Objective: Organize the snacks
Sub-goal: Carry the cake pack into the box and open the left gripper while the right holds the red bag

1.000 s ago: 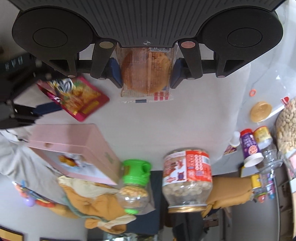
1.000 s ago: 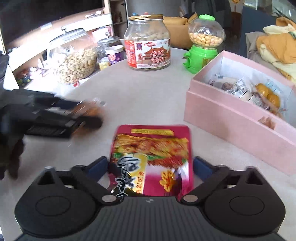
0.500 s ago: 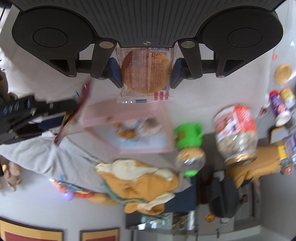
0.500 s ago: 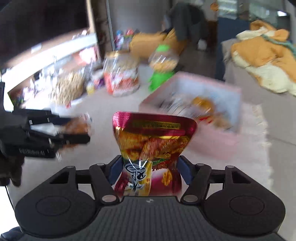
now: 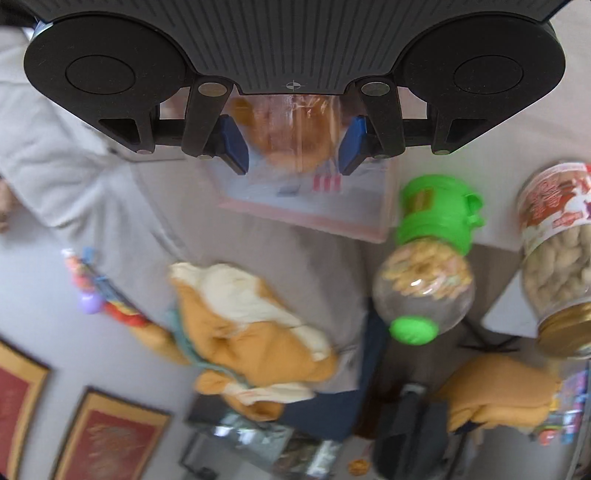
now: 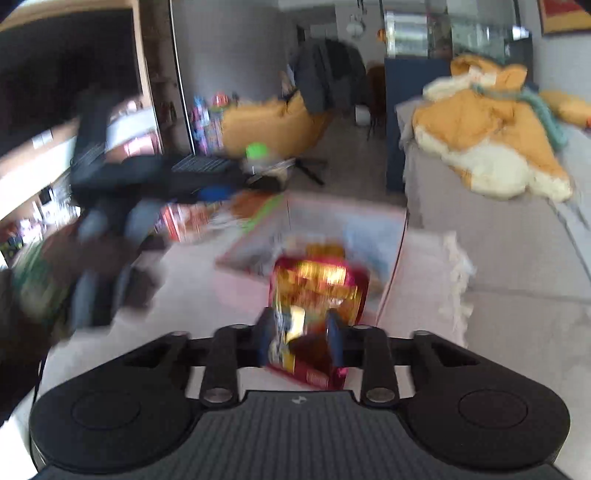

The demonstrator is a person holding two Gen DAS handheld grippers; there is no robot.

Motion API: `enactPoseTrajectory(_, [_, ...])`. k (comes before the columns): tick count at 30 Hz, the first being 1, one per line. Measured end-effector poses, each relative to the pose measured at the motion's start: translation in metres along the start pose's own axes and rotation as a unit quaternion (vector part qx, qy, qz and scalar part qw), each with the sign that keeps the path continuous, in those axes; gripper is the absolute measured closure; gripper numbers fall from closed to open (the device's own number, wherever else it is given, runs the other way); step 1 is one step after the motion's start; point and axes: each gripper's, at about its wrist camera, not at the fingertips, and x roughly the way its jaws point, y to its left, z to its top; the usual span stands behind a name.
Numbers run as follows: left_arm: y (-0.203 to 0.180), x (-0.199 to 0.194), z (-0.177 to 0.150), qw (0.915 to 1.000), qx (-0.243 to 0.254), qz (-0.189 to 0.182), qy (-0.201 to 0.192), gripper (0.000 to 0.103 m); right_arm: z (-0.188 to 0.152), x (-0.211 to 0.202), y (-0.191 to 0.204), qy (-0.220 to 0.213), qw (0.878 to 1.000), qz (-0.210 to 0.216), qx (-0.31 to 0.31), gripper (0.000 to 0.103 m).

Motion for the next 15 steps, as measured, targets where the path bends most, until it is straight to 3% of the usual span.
enactPoseTrajectory(2, [0.005,-0.006,-0.007,0.9997,0.008,0.007,-0.024,0.044,-0.016,0.014,0.0,0.016,1.0,0.001,0.007,0.034])
enactPoseTrajectory(6, [0.008,-0.035,-0.022,0.9985,0.026,0.032,-0.035,0.044,-0.036,0.044,0.009,0.018,0.999,-0.043,-0.003,0.034])
enactPoseTrajectory(10, [0.01,-0.071,-0.048,0.9975,0.046,0.038,-0.039,0.044,-0.033,0.075,0.013,0.011,0.996,-0.069,0.053,0.03])
enactPoseTrajectory(12, [0.018,-0.091,-0.062,0.9971,0.037,0.043,-0.051,0.044,-0.027,0.087,0.015,0.008,0.994,-0.079,0.074,0.02])
enactPoseTrajectory(15, [0.031,-0.11,-0.086,0.997,0.013,0.046,-0.06,0.044,-0.018,0.106,0.021,0.01,0.992,-0.093,0.081,0.018])
